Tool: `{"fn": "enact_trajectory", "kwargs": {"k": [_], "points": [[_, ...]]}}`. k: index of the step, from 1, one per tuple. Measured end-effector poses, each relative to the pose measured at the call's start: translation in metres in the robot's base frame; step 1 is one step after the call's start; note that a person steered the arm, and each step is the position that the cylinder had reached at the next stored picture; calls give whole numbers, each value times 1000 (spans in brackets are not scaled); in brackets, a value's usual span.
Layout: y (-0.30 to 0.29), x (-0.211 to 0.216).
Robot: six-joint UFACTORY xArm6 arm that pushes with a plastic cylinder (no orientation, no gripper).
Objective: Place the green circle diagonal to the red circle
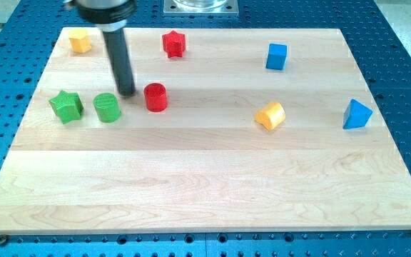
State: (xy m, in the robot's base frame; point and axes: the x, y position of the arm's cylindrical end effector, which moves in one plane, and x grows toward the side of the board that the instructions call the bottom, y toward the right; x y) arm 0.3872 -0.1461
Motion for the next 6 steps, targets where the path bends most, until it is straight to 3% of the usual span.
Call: {"fn": "enact_trajectory", "kwargs": {"k": [1,2,3,4,5,6], "points": [[17,20],[25,67],[-59,103],[-41,71],[41,18],[41,-8]]}}
